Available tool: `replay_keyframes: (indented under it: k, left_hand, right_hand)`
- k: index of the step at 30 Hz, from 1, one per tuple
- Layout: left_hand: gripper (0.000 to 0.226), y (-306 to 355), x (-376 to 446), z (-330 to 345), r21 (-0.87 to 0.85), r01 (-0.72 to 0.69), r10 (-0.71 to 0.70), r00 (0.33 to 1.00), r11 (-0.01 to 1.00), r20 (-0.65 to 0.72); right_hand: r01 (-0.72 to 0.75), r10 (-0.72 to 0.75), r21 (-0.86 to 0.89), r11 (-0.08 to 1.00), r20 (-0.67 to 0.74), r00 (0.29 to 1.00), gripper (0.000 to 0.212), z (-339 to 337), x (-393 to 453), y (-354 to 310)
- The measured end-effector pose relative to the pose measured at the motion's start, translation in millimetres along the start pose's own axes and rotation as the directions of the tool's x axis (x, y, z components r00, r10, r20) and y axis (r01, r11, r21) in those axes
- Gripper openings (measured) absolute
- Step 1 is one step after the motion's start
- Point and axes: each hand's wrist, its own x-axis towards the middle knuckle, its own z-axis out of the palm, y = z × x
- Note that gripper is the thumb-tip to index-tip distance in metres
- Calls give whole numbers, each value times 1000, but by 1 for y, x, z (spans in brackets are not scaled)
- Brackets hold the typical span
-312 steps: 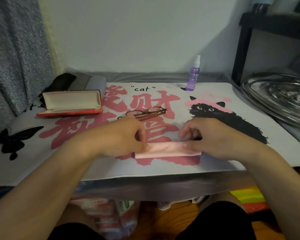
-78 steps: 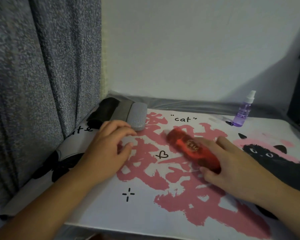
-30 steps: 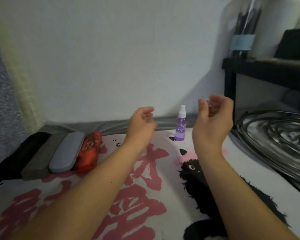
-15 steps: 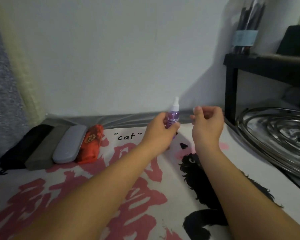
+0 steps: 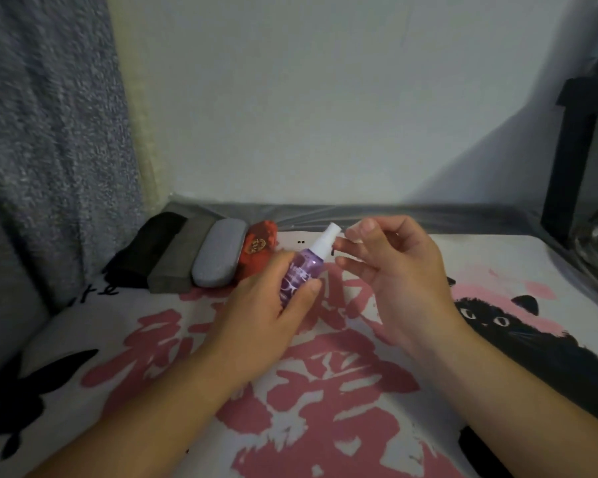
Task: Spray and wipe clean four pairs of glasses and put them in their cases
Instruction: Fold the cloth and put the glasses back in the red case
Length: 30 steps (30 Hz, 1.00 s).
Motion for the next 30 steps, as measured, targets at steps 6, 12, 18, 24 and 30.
replay_keyframes:
  k: [6,12,18,24,30]
  left_hand:
    - [20,1,-1,3,56,-29,25,998,998,65]
    - [22,1,-1,8,51,-42,40,998,998,42]
    - [27,-3,1,12,62,-41,40,999,997,23]
    - [30,-1,6,11,-96,-13,15,1000,995,18]
    - [49,2,8,9,-41,-29,34,992,999,123]
  right_hand:
    - [74,-80,-273,959,-13,997,8,-1,1,5]
    - [115,-83,-388,914,99,992,15,2,-11,13]
    - [102,-28,-362,926,205,978,38,14,-12,19]
    - [48,42,-331,943,261,964,55,14,-11,23]
    - [71,27,-373,925,252,967,13,7,-9,20]
